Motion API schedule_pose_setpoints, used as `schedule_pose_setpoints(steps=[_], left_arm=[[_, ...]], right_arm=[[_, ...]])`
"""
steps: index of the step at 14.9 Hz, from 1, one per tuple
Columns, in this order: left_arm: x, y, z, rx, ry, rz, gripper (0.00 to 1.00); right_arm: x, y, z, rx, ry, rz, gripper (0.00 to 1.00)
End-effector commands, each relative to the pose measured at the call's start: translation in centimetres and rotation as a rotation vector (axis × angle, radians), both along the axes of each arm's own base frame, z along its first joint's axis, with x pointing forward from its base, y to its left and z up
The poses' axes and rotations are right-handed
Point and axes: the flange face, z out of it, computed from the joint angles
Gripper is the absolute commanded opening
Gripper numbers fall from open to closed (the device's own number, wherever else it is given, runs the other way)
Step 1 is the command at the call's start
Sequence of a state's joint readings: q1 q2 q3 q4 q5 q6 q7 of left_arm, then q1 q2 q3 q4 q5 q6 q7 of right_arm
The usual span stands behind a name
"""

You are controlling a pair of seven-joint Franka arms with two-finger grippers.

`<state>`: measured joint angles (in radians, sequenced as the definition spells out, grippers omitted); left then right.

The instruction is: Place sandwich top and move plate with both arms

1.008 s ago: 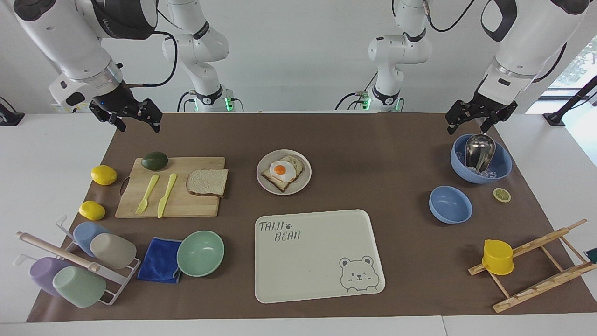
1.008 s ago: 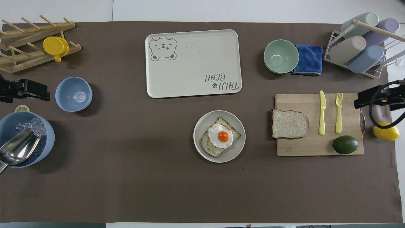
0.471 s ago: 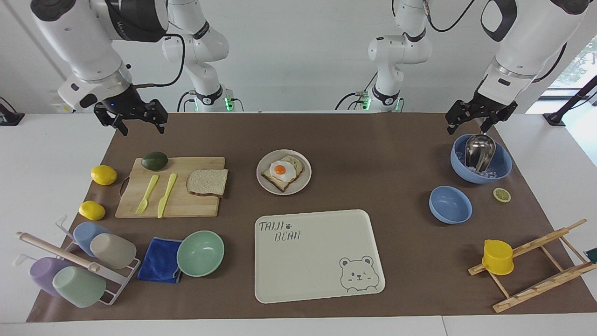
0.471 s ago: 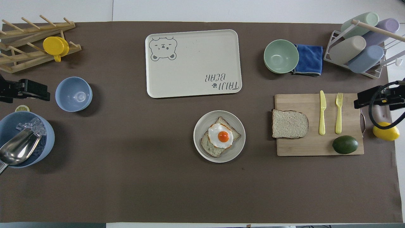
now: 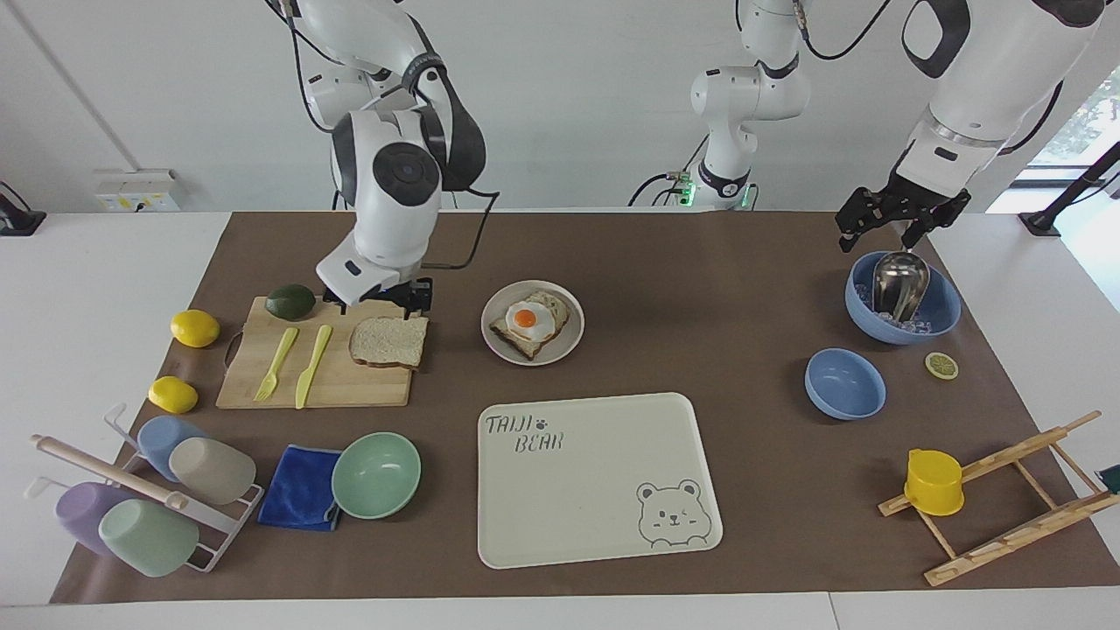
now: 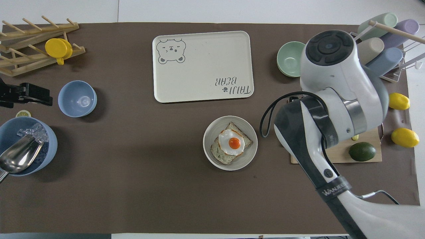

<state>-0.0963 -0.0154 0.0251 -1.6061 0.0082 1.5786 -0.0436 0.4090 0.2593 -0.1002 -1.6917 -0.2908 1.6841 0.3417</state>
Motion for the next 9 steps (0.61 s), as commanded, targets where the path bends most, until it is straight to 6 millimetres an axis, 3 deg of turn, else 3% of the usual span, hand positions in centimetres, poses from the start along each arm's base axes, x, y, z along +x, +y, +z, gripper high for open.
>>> schedule_pose_setpoints(steps=[1, 6, 9], left_arm=[[-0.6, 0.4, 0.3, 0.016, 0.004, 0.000, 1.00], [-0.6, 0.4, 0.3, 0.016, 0.004, 0.000, 1.00], [-0.6, 0.4, 0.3, 0.016, 0.004, 0.000, 1.00]], right_arm=[[-0.2, 3.6, -5.4, -0.054, -0.030, -0.069, 1.00], [-2.1, 1.8, -11.6, -0.031, -0.030, -0.075, 1.00], [-2.7, 1.2, -12.4, -0.025, -0.032, -0.083, 1.00]])
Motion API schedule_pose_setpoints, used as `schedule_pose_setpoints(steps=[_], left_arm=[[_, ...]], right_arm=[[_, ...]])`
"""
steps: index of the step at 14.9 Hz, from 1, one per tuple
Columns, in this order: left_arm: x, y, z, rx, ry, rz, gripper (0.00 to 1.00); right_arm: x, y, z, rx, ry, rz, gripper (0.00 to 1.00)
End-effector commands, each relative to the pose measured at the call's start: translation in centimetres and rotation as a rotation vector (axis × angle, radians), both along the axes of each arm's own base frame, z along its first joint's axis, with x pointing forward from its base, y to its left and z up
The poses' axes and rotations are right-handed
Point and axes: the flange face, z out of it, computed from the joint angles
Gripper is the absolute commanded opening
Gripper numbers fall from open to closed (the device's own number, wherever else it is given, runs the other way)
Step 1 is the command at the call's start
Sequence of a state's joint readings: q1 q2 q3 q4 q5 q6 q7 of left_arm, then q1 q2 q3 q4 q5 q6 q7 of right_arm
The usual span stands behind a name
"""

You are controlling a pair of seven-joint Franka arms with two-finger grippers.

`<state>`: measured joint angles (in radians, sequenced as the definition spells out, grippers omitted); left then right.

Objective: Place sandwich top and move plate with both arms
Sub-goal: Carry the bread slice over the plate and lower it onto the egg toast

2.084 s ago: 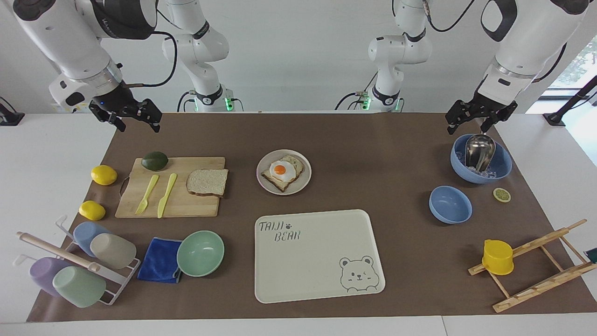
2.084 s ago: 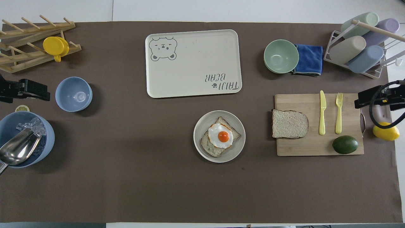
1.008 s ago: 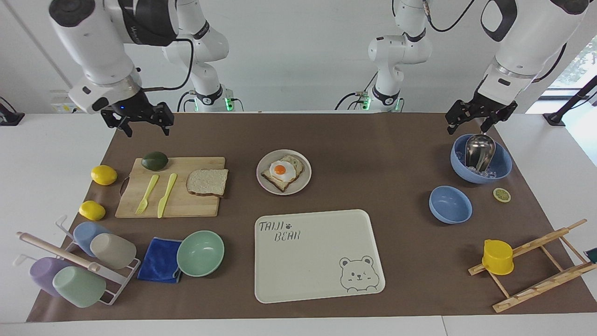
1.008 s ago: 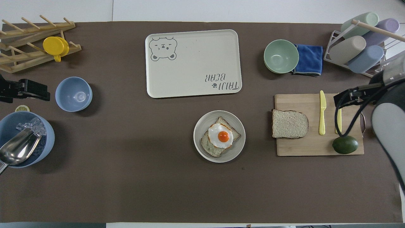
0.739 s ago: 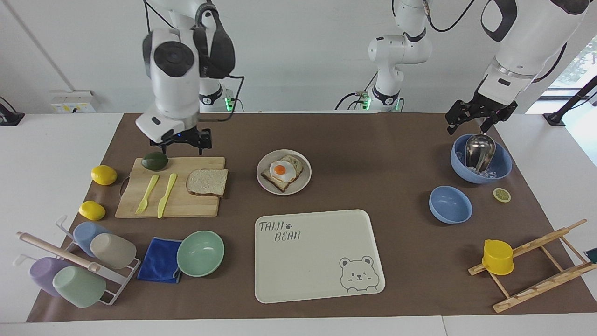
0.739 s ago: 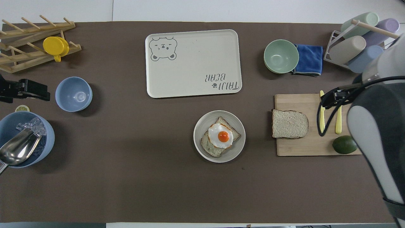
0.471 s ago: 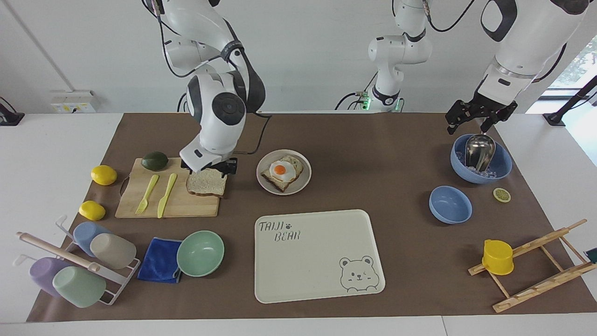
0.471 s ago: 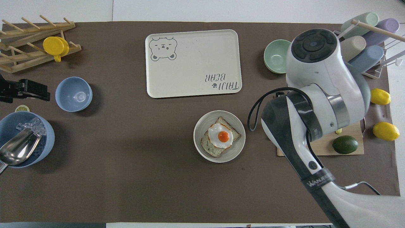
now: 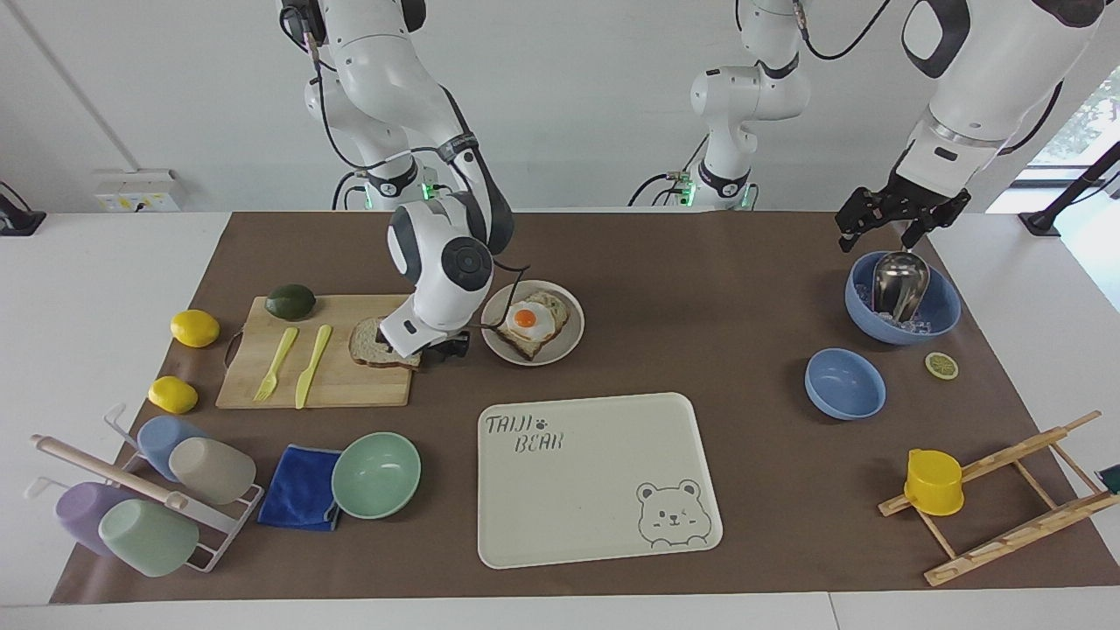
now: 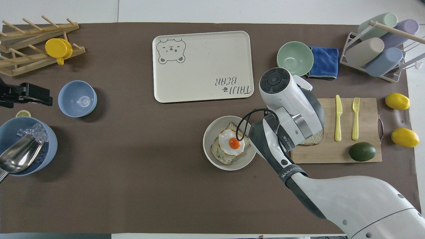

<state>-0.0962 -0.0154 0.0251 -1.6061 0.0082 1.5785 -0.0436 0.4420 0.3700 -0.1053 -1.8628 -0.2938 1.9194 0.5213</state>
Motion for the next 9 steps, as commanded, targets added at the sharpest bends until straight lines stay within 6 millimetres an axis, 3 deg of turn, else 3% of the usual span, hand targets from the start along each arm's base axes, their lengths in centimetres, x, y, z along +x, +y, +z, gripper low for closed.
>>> schedule_pose_setpoints(steps=[1, 9], left_arm=[[-0.6, 0.4, 0.3, 0.016, 0.004, 0.000, 1.00], [-0.6, 0.4, 0.3, 0.017, 0.007, 0.000, 1.00]], right_arm=[[-1.6, -0.8, -0.1, 0.006, -0.024, -0.006, 1.00], [-3.0, -1.5, -1.1, 0.000, -0.001, -0.014, 0.92]])
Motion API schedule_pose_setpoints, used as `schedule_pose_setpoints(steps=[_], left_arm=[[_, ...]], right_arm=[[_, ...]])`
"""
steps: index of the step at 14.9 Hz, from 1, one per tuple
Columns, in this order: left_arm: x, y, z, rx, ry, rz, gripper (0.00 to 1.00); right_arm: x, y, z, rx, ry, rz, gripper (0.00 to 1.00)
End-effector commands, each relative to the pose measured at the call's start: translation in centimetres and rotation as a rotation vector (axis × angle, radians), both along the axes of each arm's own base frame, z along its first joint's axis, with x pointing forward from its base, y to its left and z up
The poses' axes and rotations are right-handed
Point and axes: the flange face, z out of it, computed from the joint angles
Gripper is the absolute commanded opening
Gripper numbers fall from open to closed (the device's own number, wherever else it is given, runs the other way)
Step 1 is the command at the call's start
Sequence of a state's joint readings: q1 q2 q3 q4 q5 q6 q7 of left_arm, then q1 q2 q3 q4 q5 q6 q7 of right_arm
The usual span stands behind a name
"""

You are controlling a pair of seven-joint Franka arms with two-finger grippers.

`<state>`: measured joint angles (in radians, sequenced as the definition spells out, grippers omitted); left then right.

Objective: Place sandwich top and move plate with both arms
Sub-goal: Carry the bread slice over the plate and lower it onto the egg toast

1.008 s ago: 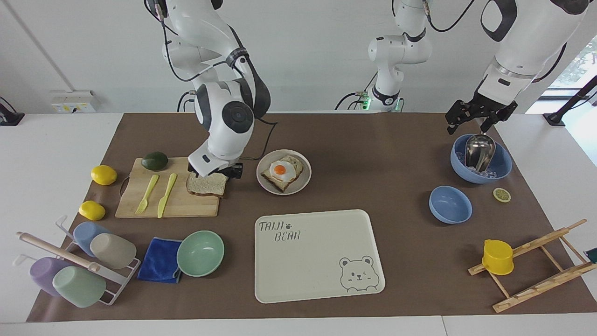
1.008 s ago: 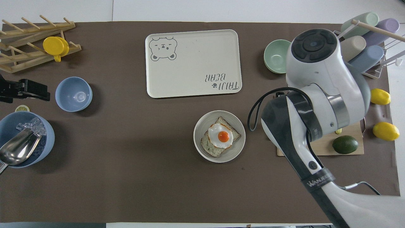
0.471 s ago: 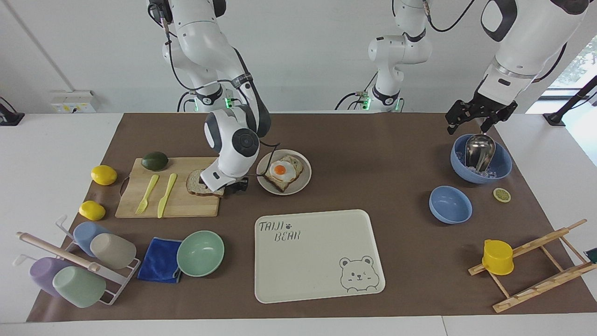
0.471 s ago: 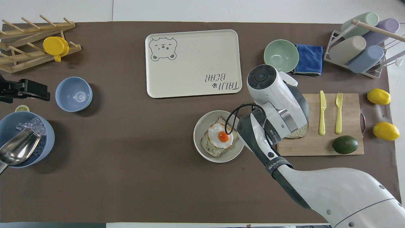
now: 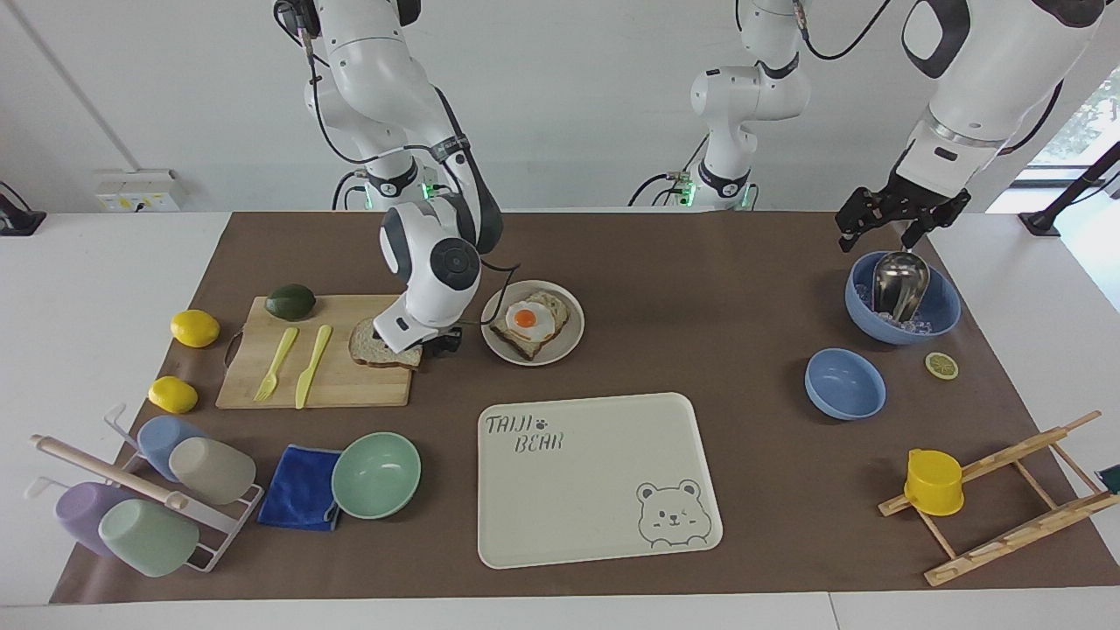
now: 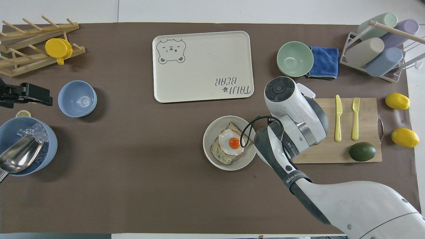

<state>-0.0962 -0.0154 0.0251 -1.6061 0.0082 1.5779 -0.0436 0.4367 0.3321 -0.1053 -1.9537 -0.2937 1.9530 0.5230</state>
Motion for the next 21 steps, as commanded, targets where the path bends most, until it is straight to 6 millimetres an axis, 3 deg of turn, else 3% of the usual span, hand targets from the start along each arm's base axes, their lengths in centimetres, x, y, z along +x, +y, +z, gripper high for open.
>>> schedule_pose_setpoints(steps=[1, 3, 6, 9, 14, 17, 21], left_arm=[[-0.5, 0.3, 0.3, 0.016, 0.001, -0.003, 1.00], [-0.6, 0.1, 0.3, 0.016, 0.001, -0.006, 1.00], [-0.6, 0.3, 0.2, 0.016, 0.003, -0.003, 1.00], [-0.5, 0.0, 0.3, 0.016, -0.003, -0.006, 1.00], [-0.6, 0.1, 0.2, 0.017, 0.004, -0.005, 1.00], [-0.6, 0.3, 0.2, 0.016, 0.004, -0.003, 1.00], [-0.5, 0.3, 0.3, 0.016, -0.006, 0.000, 1.00]], right_arm=[[-1.1, -0.5, 0.2, 0.000, -0.024, -0.013, 0.89], [-1.1, -0.5, 0.1, -0.002, -0.023, -0.011, 0.82], [-1.4, -0.5, -0.1, -0.004, -0.017, -0.011, 0.61], [-1.8, -0.6, -0.7, 0.006, -0.011, 0.010, 0.34], [-1.1, 0.4, 0.6, 0.007, 0.004, 0.066, 0.02], [-0.7, 1.9, 2.7, -0.018, 0.029, 0.068, 0.00], [0.2, 7.8, 8.4, -0.007, 0.082, 0.073, 0.00]])
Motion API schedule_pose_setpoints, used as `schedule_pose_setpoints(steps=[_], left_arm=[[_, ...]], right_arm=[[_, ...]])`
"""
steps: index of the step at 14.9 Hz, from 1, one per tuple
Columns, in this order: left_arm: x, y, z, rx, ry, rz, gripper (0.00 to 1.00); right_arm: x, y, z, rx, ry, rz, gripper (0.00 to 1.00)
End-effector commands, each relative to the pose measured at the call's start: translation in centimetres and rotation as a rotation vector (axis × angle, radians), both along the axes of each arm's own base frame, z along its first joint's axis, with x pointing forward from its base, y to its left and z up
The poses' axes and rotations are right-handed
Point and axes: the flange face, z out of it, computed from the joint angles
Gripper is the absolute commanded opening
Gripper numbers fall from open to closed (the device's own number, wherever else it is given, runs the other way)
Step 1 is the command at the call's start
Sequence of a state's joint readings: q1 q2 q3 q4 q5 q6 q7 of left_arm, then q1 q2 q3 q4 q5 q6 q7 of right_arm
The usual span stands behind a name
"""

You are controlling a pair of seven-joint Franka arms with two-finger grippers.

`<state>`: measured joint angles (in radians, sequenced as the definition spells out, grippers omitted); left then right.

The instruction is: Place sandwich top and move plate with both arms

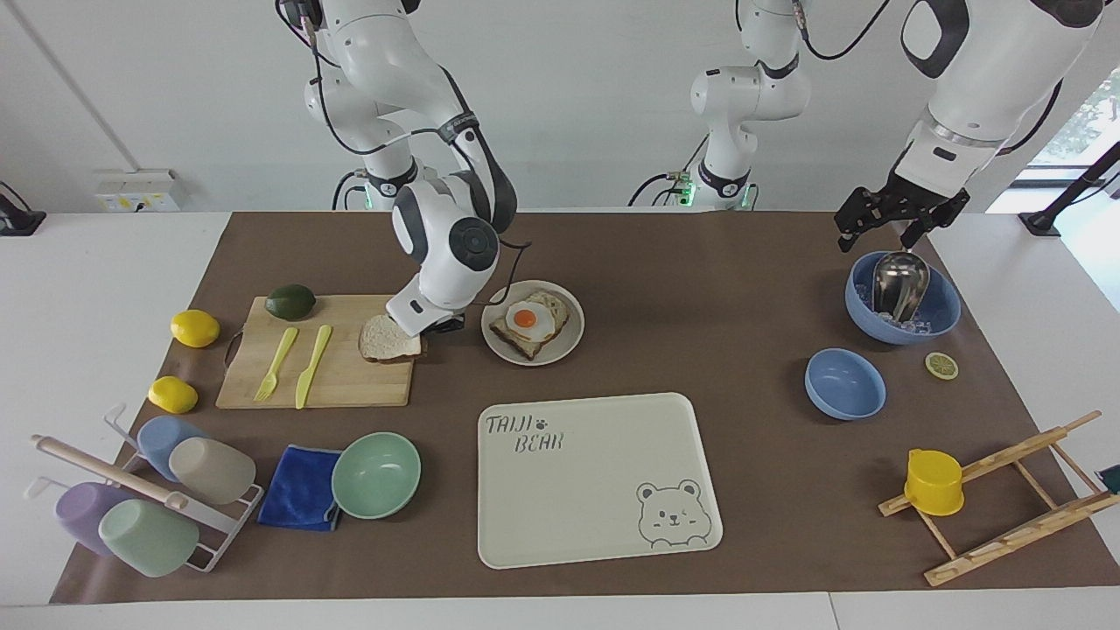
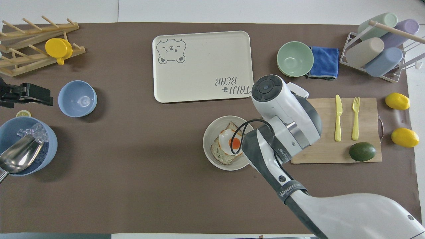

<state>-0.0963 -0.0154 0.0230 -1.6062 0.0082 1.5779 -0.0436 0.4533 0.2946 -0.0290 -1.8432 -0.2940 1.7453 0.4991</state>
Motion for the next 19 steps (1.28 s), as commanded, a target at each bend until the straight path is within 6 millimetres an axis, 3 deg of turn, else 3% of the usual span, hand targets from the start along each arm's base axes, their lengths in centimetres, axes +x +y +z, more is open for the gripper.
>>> schedule_pose_setpoints(steps=[1, 3, 5, 10, 14, 19], left_arm=[[-0.5, 0.5, 0.3, 0.016, -0.006, 0.003, 1.00], [-0.5, 0.7, 0.3, 0.016, -0.005, 0.006, 1.00], [-0.5, 0.7, 0.3, 0.016, -0.006, 0.008, 1.00], [-0.5, 0.8, 0.3, 0.016, -0.005, 0.009, 1.00], [-0.9, 0.6, 0.0, 0.016, 0.001, 0.000, 1.00], [-1.1, 0.6, -0.4, 0.010, 0.002, 0.002, 1.00]], right_arm=[[1.5, 4.2, 3.9, 0.024, 0.045, -0.001, 0.00], [0.9, 8.0, 6.0, 0.067, 0.052, 0.021, 0.00], [-0.5, 11.3, 6.3, 0.085, 0.012, 0.007, 0.00], [-0.6, 13.9, 4.4, 0.210, -0.041, -0.090, 0.00], [-2.4, 15.5, 2.2, 0.266, -0.071, -0.095, 0.00], [-4.1, 17.8, 1.6, 0.300, -0.098, -0.086, 0.00]])
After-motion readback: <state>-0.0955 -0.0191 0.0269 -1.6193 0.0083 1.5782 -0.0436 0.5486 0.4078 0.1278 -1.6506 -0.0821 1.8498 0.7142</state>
